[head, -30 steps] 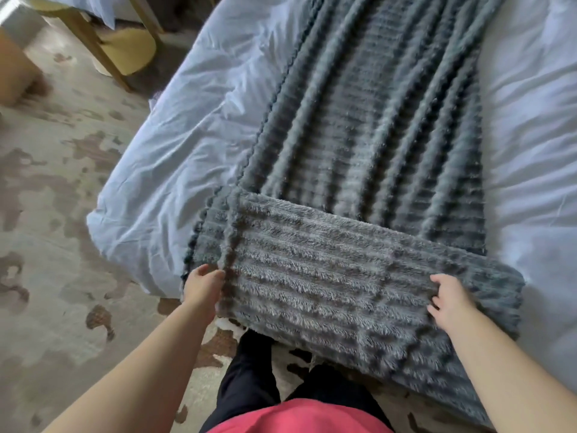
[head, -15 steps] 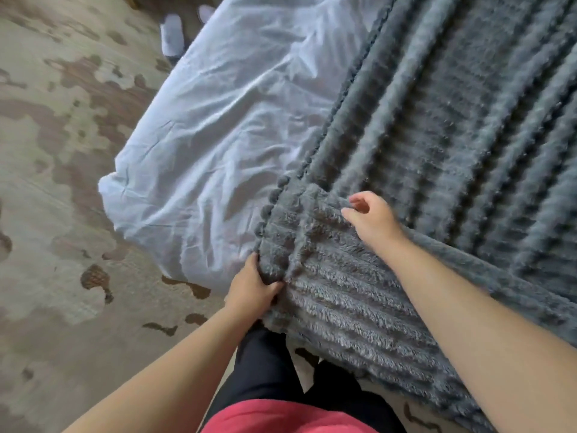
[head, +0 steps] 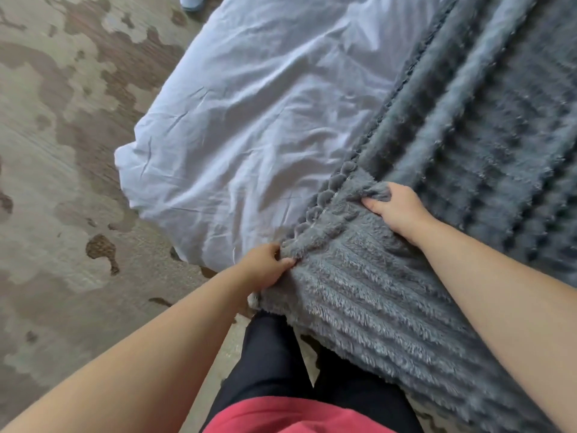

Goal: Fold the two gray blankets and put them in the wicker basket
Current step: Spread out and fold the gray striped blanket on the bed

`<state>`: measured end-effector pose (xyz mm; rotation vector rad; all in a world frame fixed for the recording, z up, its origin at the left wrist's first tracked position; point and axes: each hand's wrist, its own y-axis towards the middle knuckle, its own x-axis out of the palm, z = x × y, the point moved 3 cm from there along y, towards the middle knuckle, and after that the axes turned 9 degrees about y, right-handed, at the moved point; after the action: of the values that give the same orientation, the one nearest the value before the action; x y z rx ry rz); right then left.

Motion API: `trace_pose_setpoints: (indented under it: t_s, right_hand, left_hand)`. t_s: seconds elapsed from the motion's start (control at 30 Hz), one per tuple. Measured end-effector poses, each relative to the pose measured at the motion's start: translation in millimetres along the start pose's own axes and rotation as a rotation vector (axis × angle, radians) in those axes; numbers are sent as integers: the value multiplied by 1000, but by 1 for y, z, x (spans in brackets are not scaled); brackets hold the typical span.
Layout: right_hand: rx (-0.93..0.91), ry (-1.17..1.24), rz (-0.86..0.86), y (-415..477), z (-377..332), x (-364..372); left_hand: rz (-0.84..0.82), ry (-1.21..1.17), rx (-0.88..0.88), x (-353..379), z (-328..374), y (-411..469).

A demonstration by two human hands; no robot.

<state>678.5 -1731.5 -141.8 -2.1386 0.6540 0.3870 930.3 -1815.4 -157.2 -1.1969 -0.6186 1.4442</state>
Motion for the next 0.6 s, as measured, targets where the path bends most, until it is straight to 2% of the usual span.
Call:
trace_pose_setpoints:
  t_s: [0.07,0.13,0.2,0.23,0.27,0.37,0.5,0.6]
  right_hand:
    - [-54,-105,53,-5,-3,10]
    - [-127,-122,83,-11,-10,11]
    - [-192,-97,71,-16,-13,7]
    - [-212,-96,63,-18,-11,4]
    - [-229,-113,64,-21,-8,-1]
    - [-264,-195,108,-35,16,-24]
    - [-287,-77,258,-74,82,-77]
    - [-260,3,395,-108,159,-127]
  left_hand:
    - [130,80,-43,-1,12,-1]
    - [315,-33,-55,1,28,-11]
    - [599,-8,16,1,46,-27]
    - [689,39,85,4,58,-34]
    - [720,80,158,9,72,-40]
    - [665,277,297,35,114,-47]
    - [633,436,324,78,173,-42]
    - [625,489,387,126,225,-38]
